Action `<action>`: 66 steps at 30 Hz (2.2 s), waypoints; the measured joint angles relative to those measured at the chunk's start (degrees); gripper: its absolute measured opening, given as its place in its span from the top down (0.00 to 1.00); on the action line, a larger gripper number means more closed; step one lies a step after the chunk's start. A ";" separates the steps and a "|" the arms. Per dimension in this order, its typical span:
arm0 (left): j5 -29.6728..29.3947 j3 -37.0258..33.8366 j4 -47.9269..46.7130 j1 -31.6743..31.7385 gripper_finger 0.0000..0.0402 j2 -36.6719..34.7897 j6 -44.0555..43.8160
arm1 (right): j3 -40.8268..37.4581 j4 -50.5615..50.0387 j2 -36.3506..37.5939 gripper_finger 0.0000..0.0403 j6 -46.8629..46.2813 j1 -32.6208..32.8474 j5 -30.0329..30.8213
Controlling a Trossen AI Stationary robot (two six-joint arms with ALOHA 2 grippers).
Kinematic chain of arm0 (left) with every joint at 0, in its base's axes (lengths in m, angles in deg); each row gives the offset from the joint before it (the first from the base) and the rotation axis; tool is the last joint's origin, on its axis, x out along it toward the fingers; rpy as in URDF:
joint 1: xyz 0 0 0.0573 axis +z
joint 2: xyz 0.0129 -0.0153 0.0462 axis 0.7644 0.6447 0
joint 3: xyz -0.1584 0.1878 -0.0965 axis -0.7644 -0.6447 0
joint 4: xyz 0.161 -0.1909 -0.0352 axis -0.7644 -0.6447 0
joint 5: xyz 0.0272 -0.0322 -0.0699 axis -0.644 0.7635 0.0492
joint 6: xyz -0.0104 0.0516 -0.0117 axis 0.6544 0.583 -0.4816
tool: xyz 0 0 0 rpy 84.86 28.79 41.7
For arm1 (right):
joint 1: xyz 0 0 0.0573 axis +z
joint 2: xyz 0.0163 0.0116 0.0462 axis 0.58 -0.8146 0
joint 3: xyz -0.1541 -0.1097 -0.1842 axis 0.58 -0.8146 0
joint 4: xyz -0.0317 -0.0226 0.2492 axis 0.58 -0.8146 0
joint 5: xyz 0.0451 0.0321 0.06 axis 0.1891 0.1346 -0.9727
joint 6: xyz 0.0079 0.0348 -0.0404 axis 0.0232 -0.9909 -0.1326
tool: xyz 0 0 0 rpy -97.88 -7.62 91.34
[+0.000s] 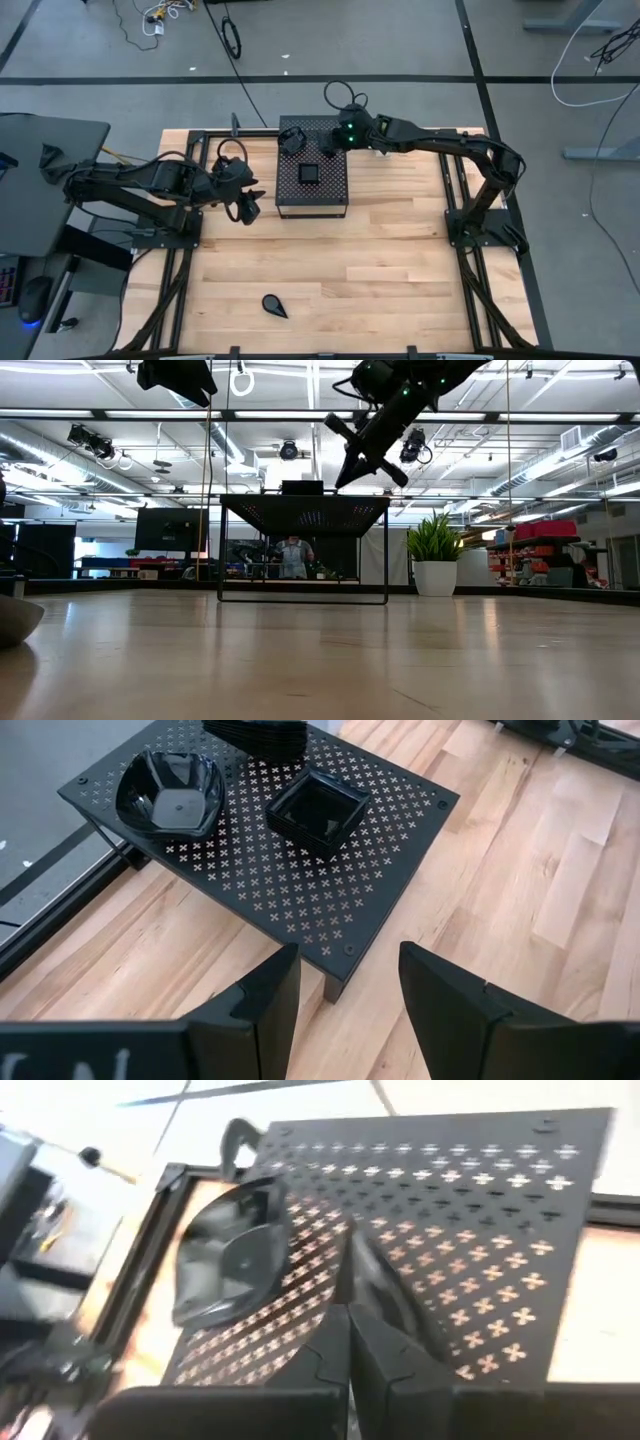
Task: Pick & Place Mini shaped plates
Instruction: Stack the drop shaped plate on top of the drop shaped plates on the shelf
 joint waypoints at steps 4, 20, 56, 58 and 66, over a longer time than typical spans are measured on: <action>-0.36 0.00 0.08 0.00 0.56 0.02 0.03 | 0.07 -0.25 0.29 0.99 2.01 0.07 -5.42; -1.52 0.00 0.35 0.00 0.56 0.04 0.06 | 0.07 2.11 -2.63 0.99 1.61 0.04 -7.03; -2.39 0.00 0.46 0.00 0.56 0.04 0.70 | 0.04 -12.95 0.63 0.99 1.58 1.32 2.39; -2.39 0.00 0.47 0.02 0.56 0.04 0.70 | 0.04 -12.81 0.63 0.99 1.58 1.80 1.95; -2.38 0.00 0.47 0.01 0.56 0.04 0.67 | 0.04 -13.38 0.85 0.99 0.99 4.25 0.94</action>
